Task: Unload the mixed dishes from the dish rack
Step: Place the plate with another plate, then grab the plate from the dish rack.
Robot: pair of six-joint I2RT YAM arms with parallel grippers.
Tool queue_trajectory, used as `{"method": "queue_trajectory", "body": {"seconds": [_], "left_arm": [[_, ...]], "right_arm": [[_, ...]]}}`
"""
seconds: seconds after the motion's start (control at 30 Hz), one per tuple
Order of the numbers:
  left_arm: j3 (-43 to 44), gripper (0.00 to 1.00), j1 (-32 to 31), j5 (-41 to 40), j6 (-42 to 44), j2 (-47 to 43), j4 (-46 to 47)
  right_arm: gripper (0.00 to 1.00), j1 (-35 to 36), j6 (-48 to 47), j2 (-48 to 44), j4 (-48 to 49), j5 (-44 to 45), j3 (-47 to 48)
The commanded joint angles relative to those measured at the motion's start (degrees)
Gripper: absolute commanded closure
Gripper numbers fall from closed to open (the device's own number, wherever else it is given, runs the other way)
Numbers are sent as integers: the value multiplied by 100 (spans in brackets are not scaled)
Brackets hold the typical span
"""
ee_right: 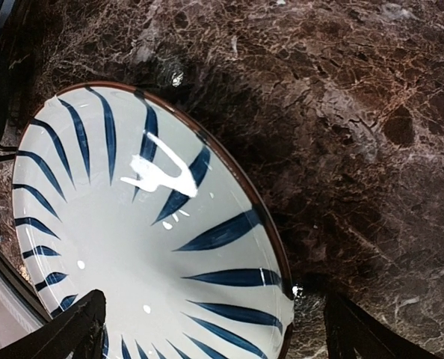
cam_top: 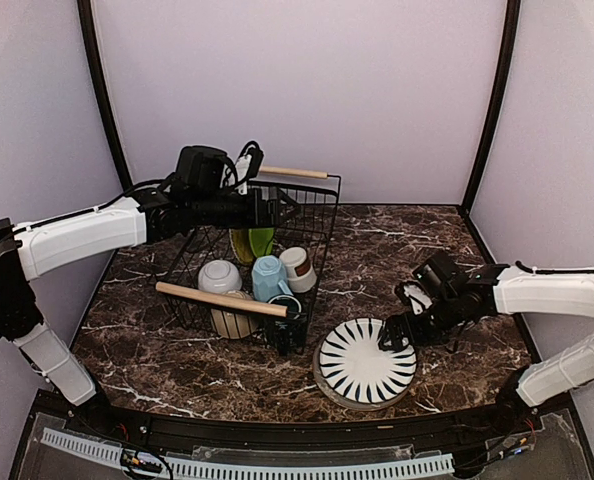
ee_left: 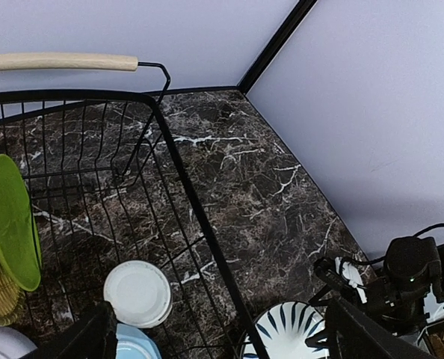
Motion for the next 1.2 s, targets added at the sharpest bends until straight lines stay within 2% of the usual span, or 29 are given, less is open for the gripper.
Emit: {"method": "queue_trajectory", "body": {"seconds": [0.0,0.13,0.27,0.37,0.4,0.43,0.57,0.7,0.8,0.97,1.17], "left_arm": [[280,4,114,-533,265,-26,-789],[520,4,278,-1240,535,-4,-1456],[930,4,449,-2355,839,147,-2278],[1328,5,570,-2957,1075,561,-3010],[1615,8,665,-3077,1107,672,-3171],[1876,12,710,-3115,1168,903,-3417],[2541,16,865,-3012,1321,1524,-3705],[3153,22,899,-3290,1430,2098,-3953],[3288,28,936,-3455,1477,2353,-3864],[3617,41,983,-3248,1494,2733,-3882],[3864,55,988,-3419,1570,3109,-3969]], "right_arm": [[1,50,8,-300,71,203,178],[1,33,98,-658,65,716,210],[1,20,57,-859,20,957,298],[1,-6,88,-860,-83,1089,387],[1,-18,107,-861,-101,1233,400],[1,-20,135,-859,-111,1318,406],[1,-29,278,-896,-252,1609,462],[1,-29,329,-1017,-390,1707,489],[1,-29,337,-1221,-468,1718,432],[1,-38,322,-1581,-470,1691,289],[1,-38,296,-1610,-448,1652,305]]}}
